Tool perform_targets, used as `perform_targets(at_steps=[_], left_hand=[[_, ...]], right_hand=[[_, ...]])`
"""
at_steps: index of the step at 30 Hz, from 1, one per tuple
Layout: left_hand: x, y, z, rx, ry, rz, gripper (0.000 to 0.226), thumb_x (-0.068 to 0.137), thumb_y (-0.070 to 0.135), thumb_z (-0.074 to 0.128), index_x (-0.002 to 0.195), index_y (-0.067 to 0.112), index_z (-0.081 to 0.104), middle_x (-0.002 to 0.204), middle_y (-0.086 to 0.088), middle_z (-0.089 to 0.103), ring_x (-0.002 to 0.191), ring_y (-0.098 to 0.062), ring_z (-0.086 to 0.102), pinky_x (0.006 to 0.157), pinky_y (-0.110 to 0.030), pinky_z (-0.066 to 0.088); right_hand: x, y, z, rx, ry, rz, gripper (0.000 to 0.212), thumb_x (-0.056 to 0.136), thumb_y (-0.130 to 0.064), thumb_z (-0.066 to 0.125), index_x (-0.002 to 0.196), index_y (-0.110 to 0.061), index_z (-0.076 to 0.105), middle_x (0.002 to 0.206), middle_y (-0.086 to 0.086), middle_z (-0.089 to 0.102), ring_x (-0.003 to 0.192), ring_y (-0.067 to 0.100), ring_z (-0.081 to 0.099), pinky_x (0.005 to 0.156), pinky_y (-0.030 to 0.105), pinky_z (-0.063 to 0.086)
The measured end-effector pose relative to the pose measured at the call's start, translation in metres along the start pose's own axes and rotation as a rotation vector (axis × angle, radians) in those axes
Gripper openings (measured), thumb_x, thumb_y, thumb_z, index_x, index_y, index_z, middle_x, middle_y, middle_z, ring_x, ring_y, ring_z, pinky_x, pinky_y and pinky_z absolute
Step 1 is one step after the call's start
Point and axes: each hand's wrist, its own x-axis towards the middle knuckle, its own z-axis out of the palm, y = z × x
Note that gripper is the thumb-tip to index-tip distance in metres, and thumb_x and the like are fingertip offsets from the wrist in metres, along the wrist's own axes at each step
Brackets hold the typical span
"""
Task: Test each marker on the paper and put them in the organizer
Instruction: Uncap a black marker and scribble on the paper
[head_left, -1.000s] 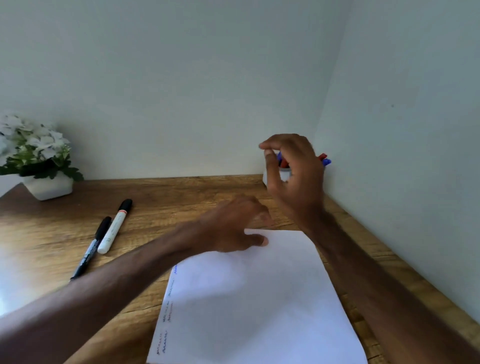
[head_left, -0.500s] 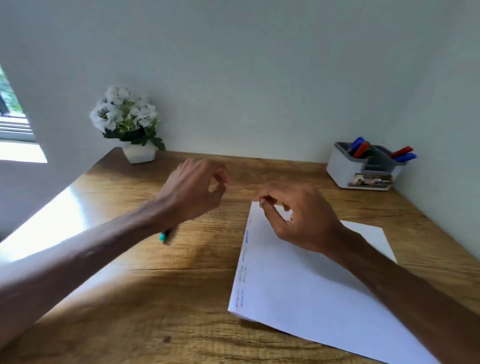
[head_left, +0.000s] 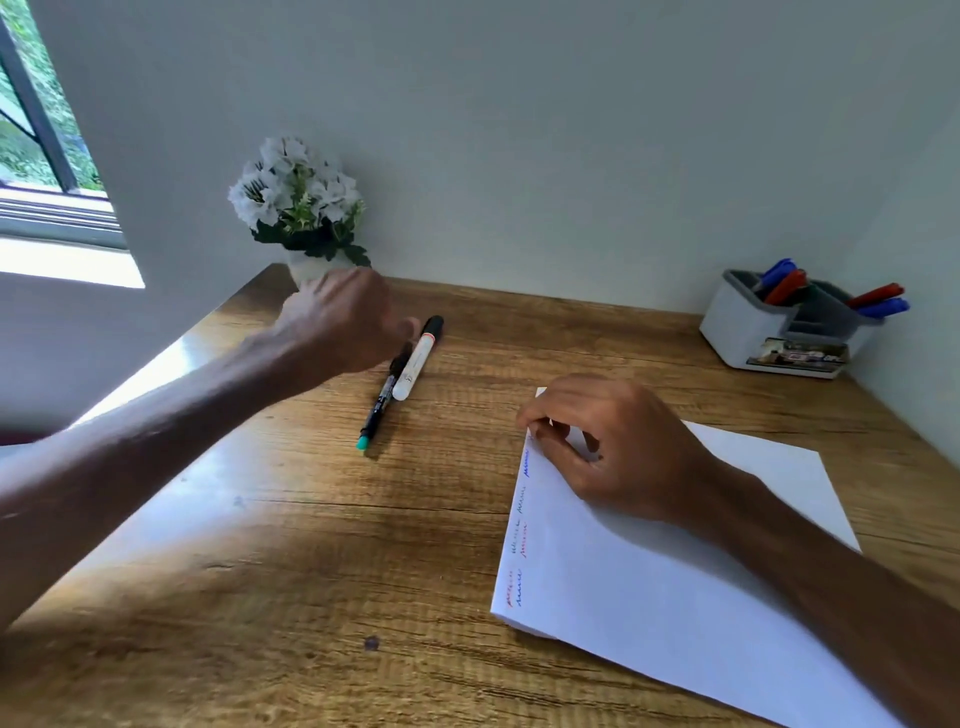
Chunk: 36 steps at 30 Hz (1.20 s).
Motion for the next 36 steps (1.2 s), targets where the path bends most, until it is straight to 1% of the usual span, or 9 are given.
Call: perform_targets(at_steps=[4,9,12,17,21,24,26,30,36], left_hand=[[-0.001,0.0,-0.006,0.009,-0.23,-0.058,0.035,0.091,0.036,0.071,0.071,0.008,0.062,0.058,-0.001,0.057,0.048,-0.014,0.05,0.041,-0.022,0.039],[-0.005,0.008,0.002,-0.018,-0.205,-0.078,0.033,0.093,0.029,0.068,0.068,0.007,0.064,0.058,-0.003,0.062,0.047,-0.014,0.056,0.041,-0.024,0.044],[-0.005,0.008,-0.002,-0.08,-0.269,-0.129,0.03,0.093,0.031,0.07,0.078,0.005,0.07,0.072,-0.008,0.073,0.062,-0.023,0.072,0.064,-0.04,0.064],[-0.006,0.008,-0.008,-0.094,-0.419,-0.17,0.028,0.088,0.034,0.077,0.092,0.006,0.076,0.081,-0.012,0.077,0.082,-0.028,0.076,0.081,-0.046,0.063],[-0.005,0.008,-0.007,-0.021,-0.374,-0.155,0.022,0.087,0.031,0.079,0.087,0.009,0.073,0.076,-0.008,0.076,0.075,-0.023,0.075,0.071,-0.038,0.063],[-0.001,0.006,-0.009,-0.053,-0.359,-0.193,0.019,0.088,0.025,0.074,0.079,0.009,0.068,0.066,-0.002,0.07,0.055,-0.014,0.064,0.045,-0.024,0.048],[0.001,0.003,-0.012,-0.119,-0.327,-0.191,0.019,0.09,0.022,0.071,0.078,0.009,0.065,0.063,-0.002,0.067,0.05,-0.012,0.058,0.042,-0.02,0.04],[0.0,0.002,-0.019,-0.44,-0.168,-0.093,0.031,0.087,0.031,0.074,0.083,0.0,0.072,0.069,-0.008,0.063,0.065,-0.023,0.052,0.059,-0.033,0.039],[-0.025,0.042,-0.01,-0.799,-0.321,0.008,0.023,0.09,0.028,0.073,0.093,0.006,0.076,0.082,-0.009,0.075,0.073,-0.016,0.063,0.062,-0.023,0.051]], right_hand=[[0.0,-0.001,0.0,0.007,-0.02,-0.002,0.013,0.09,-0.012,0.067,0.098,-0.018,0.077,0.099,-0.006,0.076,0.087,0.013,0.069,0.073,0.036,0.057],[0.001,-0.001,-0.001,0.01,-0.031,0.0,0.014,0.09,-0.013,0.067,0.099,-0.017,0.077,0.098,-0.005,0.077,0.088,0.014,0.069,0.073,0.039,0.058],[0.001,-0.003,-0.001,0.015,-0.034,0.004,0.013,0.09,-0.014,0.067,0.099,-0.016,0.078,0.098,-0.004,0.077,0.087,0.014,0.07,0.072,0.039,0.059],[0.001,-0.004,-0.001,0.018,-0.036,0.004,0.014,0.09,-0.018,0.065,0.098,-0.017,0.078,0.096,-0.004,0.077,0.085,0.015,0.07,0.07,0.038,0.058],[0.001,-0.004,-0.002,0.02,-0.021,0.004,0.013,0.09,-0.015,0.067,0.097,-0.017,0.078,0.096,-0.005,0.077,0.086,0.013,0.07,0.072,0.036,0.057],[0.002,-0.004,-0.003,0.021,-0.008,0.0,0.013,0.09,-0.014,0.067,0.096,-0.017,0.077,0.096,-0.006,0.076,0.086,0.013,0.069,0.073,0.036,0.057],[0.002,-0.003,-0.004,0.008,0.005,-0.006,0.013,0.09,-0.014,0.066,0.096,-0.017,0.077,0.095,-0.005,0.076,0.085,0.013,0.069,0.072,0.034,0.056],[0.002,0.0,-0.006,0.009,0.048,0.016,0.013,0.09,-0.012,0.068,0.097,-0.017,0.078,0.094,-0.008,0.075,0.076,0.003,0.062,0.065,0.006,0.041],[0.003,-0.005,-0.01,0.258,0.211,0.211,0.012,0.094,-0.013,0.07,0.091,-0.022,0.078,0.084,-0.017,0.075,0.079,0.002,0.07,0.061,0.029,0.055]])
